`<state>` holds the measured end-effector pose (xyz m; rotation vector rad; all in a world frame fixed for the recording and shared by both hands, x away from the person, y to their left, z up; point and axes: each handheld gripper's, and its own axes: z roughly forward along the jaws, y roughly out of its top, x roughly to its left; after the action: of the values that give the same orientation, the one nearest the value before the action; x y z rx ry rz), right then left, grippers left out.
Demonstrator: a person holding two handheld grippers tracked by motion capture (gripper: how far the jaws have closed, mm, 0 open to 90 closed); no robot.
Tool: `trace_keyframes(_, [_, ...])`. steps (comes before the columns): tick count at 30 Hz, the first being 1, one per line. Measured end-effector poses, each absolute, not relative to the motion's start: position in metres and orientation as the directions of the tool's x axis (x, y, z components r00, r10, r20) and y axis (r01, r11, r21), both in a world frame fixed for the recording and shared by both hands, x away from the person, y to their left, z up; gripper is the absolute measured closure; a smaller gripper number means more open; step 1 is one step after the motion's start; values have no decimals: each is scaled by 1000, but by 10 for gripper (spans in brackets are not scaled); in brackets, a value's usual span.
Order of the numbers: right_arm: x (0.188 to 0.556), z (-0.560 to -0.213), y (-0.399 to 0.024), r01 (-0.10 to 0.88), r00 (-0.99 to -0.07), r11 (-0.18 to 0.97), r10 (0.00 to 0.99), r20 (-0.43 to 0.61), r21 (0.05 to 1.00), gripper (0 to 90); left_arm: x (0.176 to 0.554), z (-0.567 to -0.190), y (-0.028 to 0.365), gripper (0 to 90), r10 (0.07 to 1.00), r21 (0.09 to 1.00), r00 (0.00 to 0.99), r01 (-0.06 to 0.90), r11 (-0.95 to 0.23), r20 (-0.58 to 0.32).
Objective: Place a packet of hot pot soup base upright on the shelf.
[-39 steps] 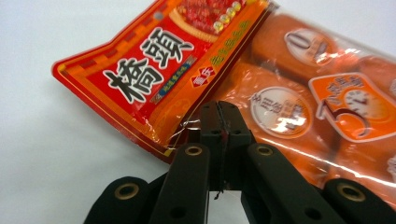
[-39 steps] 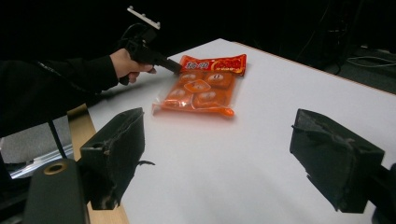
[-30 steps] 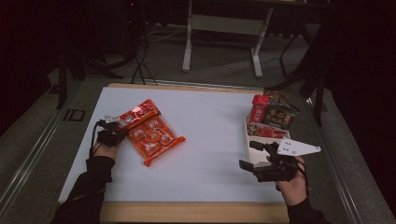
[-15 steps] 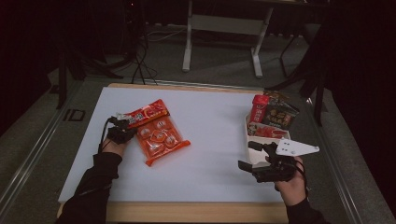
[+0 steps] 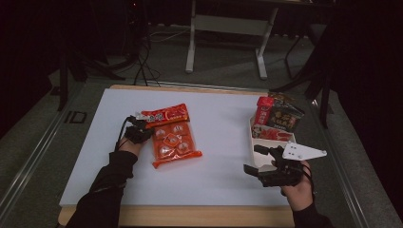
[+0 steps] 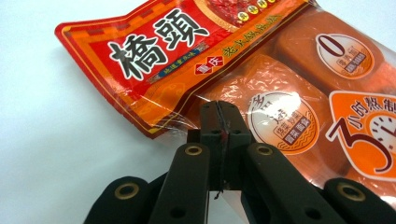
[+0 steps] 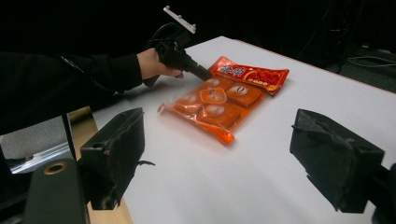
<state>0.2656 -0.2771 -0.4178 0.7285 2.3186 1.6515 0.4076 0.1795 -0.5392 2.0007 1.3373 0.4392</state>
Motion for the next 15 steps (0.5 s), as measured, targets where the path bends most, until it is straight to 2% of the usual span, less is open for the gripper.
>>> trace_keyframes(8, [265,-418,-277,272,-858,251,500,116,929,178,408,-538,151,899,866,687,493,659,-306,-87])
trace_keyframes(15, [265,-418,-278,273,-859,245,497,121,930,179,407,-537,134,899,848,682,522,654,-326,-95])
